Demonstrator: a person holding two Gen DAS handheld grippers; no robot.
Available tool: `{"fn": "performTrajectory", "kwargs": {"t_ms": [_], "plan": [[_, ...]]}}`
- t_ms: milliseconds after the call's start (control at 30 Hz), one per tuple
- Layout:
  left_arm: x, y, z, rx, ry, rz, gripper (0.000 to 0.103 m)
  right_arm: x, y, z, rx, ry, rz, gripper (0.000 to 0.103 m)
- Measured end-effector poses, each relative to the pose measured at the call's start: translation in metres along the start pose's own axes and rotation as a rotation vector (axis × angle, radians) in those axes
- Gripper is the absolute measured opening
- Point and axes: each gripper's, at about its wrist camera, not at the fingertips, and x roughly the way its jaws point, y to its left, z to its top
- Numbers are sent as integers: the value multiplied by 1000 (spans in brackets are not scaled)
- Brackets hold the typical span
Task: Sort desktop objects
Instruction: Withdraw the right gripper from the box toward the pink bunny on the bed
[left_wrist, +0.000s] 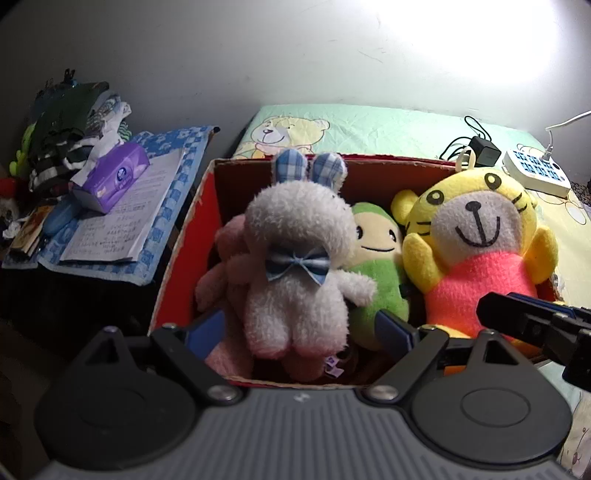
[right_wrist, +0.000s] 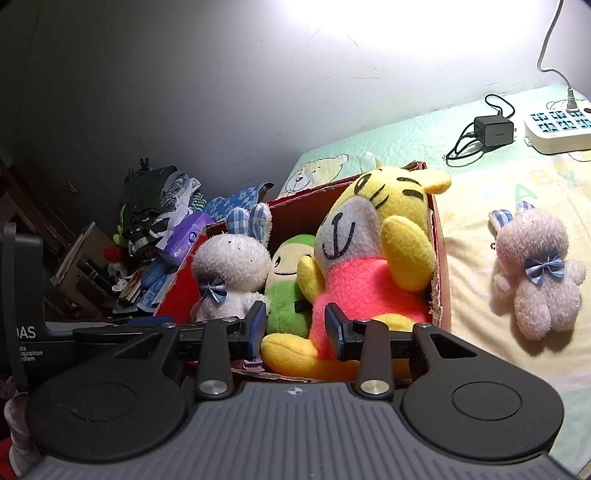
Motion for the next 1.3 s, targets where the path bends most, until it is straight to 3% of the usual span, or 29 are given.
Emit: {"fn": "performTrajectory", "kwargs": {"t_ms": [600, 1300], "plan": [[5, -12, -6, -18, 34, 59, 88, 1, -20, 3, 16, 41, 64, 35], [19, -2, -6, 13, 55, 12, 88, 1, -17, -6, 39, 28, 10, 34]]}}
